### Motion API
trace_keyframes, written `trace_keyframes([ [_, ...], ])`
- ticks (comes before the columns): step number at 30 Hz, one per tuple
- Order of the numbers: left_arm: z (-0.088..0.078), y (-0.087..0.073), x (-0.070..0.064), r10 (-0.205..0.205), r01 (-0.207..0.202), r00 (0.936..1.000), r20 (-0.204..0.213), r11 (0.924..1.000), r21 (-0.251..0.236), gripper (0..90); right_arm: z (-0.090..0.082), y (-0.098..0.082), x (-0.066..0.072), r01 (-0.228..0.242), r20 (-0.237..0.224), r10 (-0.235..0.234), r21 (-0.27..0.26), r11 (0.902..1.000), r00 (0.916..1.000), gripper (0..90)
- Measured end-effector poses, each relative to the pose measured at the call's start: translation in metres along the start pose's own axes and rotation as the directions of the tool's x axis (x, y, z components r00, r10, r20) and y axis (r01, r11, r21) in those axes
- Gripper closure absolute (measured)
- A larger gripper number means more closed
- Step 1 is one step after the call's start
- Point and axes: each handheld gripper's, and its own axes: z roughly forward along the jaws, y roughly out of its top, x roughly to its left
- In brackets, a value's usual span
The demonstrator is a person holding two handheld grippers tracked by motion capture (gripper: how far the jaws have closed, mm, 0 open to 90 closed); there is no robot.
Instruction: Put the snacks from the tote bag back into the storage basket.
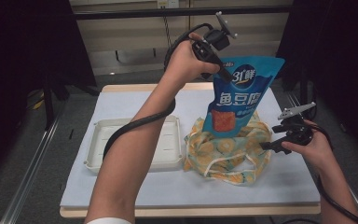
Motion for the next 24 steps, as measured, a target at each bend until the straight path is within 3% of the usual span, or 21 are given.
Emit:
trace_keyframes([
  [6, -0.016, -0.002, 0.0, -0.022, 0.022, 0.9996, -0.016, 0.9997, 0.012, 90.0, -0.001, 0.0, 0.0, 0.0, -0.001, 0.0, -0.004, 1.0, 1.0, 8.1],
  [7, -0.018, -0.003, 0.0, -0.019, 0.019, 0.9998, -0.005, 0.9998, 0.011, 90.0, -0.001, 0.0, 0.0, 0.0, 0.004, 0.0, -0.002, 1.0, 1.0, 8.1],
  [13, -0.036, -0.007, -0.003, -0.019, 0.019, 0.9995, -0.026, 0.9995, 0.026, 90.0, -0.001, 0.001, 0.0, 0.004, 0.004, -0.004, -0.001, 1.0, 1.0, 8.0],
  [24, -0.057, -0.025, -0.003, -0.053, 0.054, 0.9978, -0.041, 0.9981, 0.029, 90.0, 0.0, 0.002, 0.003, 0.008, -0.003, -0.008, 0.002, 1.0, 1.0, 8.0],
])
